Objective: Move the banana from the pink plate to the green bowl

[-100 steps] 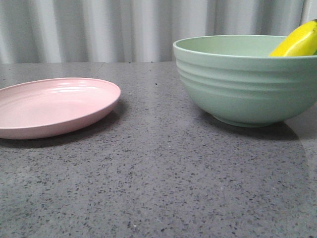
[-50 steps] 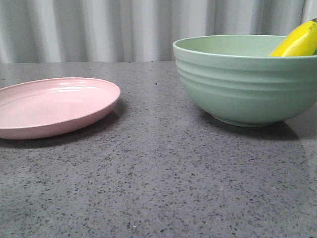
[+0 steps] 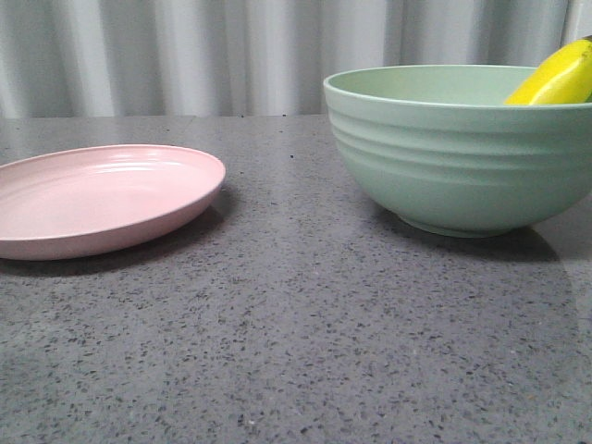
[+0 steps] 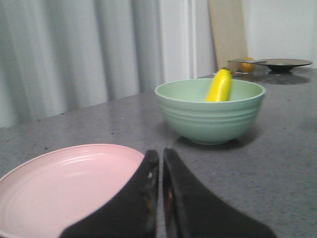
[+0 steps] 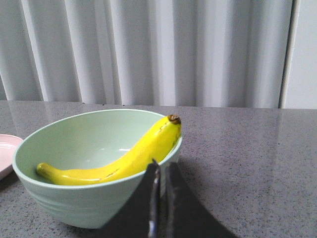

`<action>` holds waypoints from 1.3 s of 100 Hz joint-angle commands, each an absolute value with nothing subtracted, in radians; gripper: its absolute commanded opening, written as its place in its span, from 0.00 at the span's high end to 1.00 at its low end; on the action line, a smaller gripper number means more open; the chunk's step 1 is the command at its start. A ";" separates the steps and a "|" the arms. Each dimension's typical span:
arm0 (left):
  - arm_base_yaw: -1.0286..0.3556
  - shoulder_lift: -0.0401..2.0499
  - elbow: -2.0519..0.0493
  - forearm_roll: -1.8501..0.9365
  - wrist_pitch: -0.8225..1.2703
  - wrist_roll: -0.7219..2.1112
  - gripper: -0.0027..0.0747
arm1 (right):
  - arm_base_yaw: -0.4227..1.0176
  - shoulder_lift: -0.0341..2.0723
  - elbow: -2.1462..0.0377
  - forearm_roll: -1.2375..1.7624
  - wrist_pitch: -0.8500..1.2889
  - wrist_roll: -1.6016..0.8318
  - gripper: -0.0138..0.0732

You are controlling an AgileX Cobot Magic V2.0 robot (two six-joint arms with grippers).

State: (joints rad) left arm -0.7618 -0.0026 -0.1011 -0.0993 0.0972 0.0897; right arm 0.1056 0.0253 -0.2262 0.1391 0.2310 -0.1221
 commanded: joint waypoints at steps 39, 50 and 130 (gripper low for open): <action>-0.171 0.000 0.028 -0.079 0.083 0.047 0.99 | 0.102 0.038 -0.251 0.130 0.145 -0.131 0.92; -0.080 -0.038 0.028 -0.079 0.216 0.047 0.99 | 0.102 0.038 -0.251 0.130 0.145 -0.131 0.92; -0.020 -0.038 0.028 -0.056 0.282 0.047 0.99 | 0.102 0.038 -0.251 0.130 0.145 -0.131 0.92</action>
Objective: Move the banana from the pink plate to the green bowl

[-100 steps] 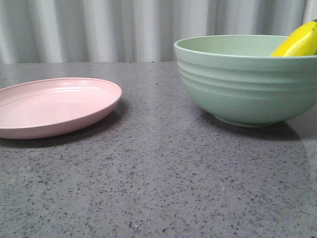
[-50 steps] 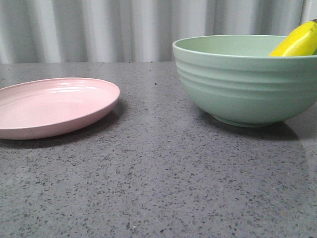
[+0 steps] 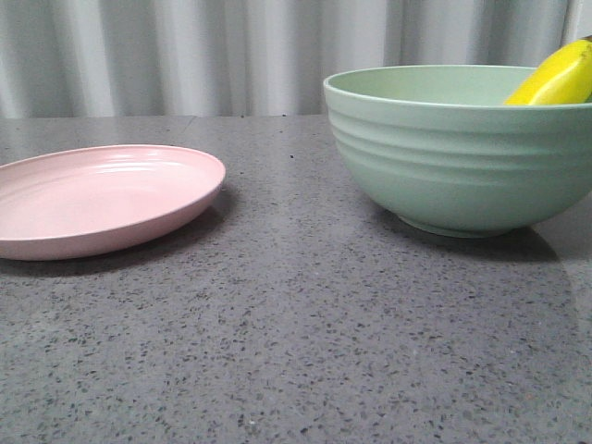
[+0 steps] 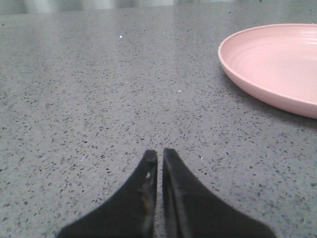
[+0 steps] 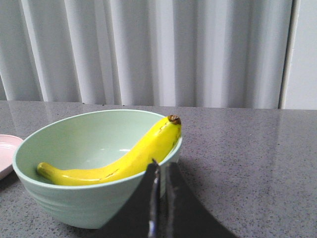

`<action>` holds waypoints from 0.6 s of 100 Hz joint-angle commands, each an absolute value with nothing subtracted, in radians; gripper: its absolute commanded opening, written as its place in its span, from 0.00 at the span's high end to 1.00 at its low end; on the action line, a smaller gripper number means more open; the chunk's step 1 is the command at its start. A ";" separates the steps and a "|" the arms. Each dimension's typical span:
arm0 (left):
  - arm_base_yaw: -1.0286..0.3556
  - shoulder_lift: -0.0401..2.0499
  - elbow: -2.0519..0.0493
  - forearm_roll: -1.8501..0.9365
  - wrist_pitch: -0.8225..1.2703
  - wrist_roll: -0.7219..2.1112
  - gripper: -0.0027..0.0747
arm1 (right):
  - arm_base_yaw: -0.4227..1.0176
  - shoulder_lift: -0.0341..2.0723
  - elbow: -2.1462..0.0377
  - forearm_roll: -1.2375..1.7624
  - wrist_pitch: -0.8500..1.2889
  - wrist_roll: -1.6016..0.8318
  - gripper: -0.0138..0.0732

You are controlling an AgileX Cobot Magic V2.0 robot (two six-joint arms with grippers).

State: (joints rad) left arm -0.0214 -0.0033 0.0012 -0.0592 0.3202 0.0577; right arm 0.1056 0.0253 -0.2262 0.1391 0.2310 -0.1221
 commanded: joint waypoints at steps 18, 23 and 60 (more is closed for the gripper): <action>-0.020 -0.038 0.028 -0.056 0.282 0.047 0.99 | 0.101 0.038 -0.207 0.124 0.082 -0.131 0.92; -0.020 -0.038 0.028 -0.056 0.282 0.047 0.99 | 0.085 0.038 -0.161 0.074 0.017 -0.131 0.92; -0.020 -0.038 0.028 -0.056 0.282 0.047 0.99 | -0.111 -0.008 0.039 -0.022 -0.024 0.042 0.92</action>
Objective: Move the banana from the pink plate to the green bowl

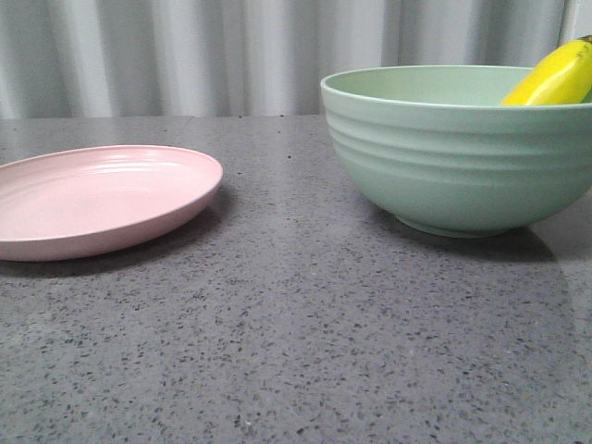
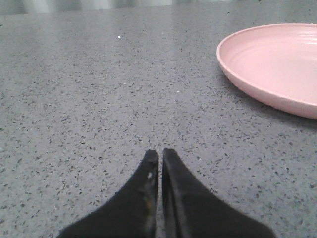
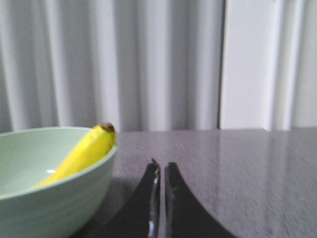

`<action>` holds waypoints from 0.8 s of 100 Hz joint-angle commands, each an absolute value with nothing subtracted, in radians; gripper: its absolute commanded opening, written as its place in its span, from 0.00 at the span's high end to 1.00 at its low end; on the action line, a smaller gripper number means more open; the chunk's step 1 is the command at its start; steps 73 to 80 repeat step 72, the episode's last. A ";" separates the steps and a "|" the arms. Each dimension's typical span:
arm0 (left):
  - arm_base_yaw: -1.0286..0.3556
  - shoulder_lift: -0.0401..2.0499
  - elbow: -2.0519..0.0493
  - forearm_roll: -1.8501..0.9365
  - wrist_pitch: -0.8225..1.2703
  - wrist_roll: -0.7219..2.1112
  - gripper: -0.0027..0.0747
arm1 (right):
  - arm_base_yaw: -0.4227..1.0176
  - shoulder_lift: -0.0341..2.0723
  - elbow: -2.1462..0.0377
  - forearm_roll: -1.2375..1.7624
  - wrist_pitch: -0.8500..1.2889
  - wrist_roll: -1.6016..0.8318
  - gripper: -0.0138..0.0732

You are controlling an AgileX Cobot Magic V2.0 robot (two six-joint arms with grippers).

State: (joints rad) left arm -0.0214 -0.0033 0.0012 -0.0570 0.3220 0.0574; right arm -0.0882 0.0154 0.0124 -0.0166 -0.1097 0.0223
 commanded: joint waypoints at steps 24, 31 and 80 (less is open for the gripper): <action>-0.020 -0.036 0.028 -0.056 0.280 0.047 0.99 | -0.115 -0.030 0.039 -0.022 0.289 0.044 0.92; -0.020 -0.036 0.028 -0.056 0.280 0.047 0.99 | -0.115 -0.030 0.039 -0.022 0.289 0.044 0.92; -0.020 -0.036 0.028 -0.056 0.280 0.047 0.99 | -0.115 -0.030 0.039 -0.022 0.291 0.044 0.92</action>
